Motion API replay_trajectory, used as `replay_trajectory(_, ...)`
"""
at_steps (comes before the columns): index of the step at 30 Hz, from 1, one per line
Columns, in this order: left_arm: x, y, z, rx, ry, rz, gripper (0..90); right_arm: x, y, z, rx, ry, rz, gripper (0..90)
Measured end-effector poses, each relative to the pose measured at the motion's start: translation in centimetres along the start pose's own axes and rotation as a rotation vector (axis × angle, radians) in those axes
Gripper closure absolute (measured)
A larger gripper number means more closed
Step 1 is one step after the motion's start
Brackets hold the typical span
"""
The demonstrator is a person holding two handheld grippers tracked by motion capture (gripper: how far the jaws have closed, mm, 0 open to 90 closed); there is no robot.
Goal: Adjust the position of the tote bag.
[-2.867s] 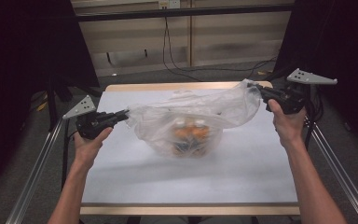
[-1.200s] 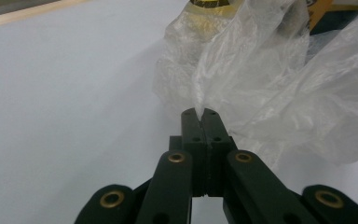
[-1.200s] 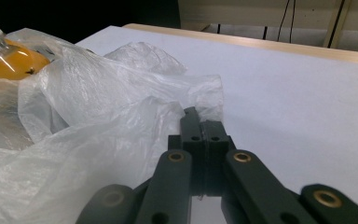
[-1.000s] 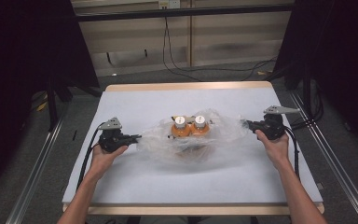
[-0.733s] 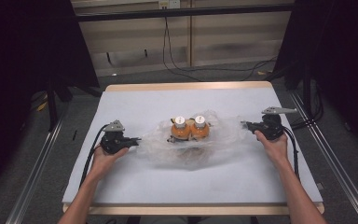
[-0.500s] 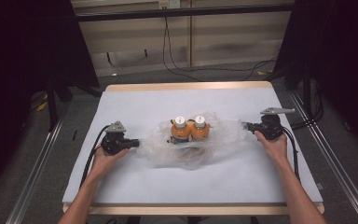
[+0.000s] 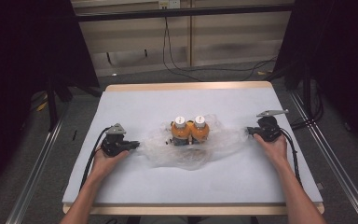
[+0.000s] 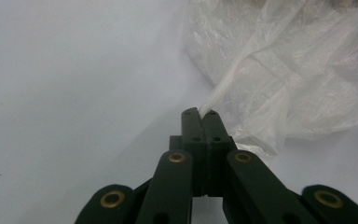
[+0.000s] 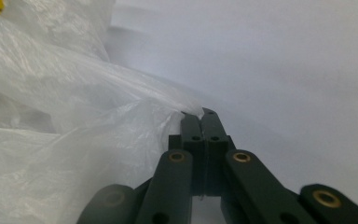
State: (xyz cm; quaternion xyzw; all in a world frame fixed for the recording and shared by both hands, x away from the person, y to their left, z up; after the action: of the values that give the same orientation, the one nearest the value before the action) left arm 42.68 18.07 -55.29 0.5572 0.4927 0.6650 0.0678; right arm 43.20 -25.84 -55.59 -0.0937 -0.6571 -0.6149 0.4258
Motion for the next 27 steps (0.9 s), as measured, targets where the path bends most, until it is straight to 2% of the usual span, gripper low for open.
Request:
replay_trajectory(3,0.0,-0.1,0.0,0.008,-0.012,-0.007,89.8,-0.1,-0.1,0.0,-0.016,0.020,-0.010,90.0)
replay_trajectory(5,0.1,-0.1,0.0,0.020,-0.013,-0.019,86.0,0.0,-0.1,0.0,-0.017,0.024,-0.020,86.5)
replay_trajectory(7,0.3,-0.1,0.1,0.036,-0.009,-0.027,76.0,0.1,0.1,0.0,-0.031,0.030,-0.032,76.8)
replay_trajectory(8,0.4,-0.1,0.2,0.043,-0.004,-0.024,71.6,0.2,0.4,0.2,-0.041,0.053,-0.048,76.1)
replay_trajectory(10,0.6,-0.1,0.5,0.053,0.006,-0.034,65.8,0.7,0.9,0.3,-0.047,0.054,-0.071,71.5)
replay_trajectory(14,1.4,0.7,0.4,0.063,0.018,-0.072,49.7,2.0,1.8,0.1,-0.079,0.053,-0.130,56.1)
replay_trajectory(16,1.9,1.4,0.2,0.067,0.015,-0.106,41.3,2.8,2.3,0.1,-0.084,0.055,-0.161,51.6)
replay_trajectory(18,2.4,1.9,0.3,0.070,0.038,-0.129,34.9,3.5,2.7,0.1,-0.090,0.047,-0.177,41.5)
replay_trajectory(20,2.8,2.2,0.3,0.089,0.026,-0.150,27.8,4.3,3.0,0.4,-0.093,0.056,-0.197,39.5)
replay_trajectory(24,3.6,2.6,0.5,0.102,0.037,-0.184,22.2,5.7,3.7,0.2,-0.108,0.056,-0.245,33.7)
replay_trajectory(27,4.4,3.2,0.4,0.099,0.036,-0.206,20.5,6.4,4.1,0.5,-0.087,0.053,-0.262,31.2)
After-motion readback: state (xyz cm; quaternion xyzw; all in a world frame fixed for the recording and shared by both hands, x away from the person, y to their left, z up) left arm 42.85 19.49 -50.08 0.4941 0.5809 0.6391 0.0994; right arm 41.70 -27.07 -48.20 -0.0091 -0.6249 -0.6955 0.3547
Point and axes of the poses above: each handheld gripper's, and its own axes: x roughly backward along the jaws, y roughly out of its top, z roughly to its left, the point moved 10 cm from there along -x, roughly forward along the jaws
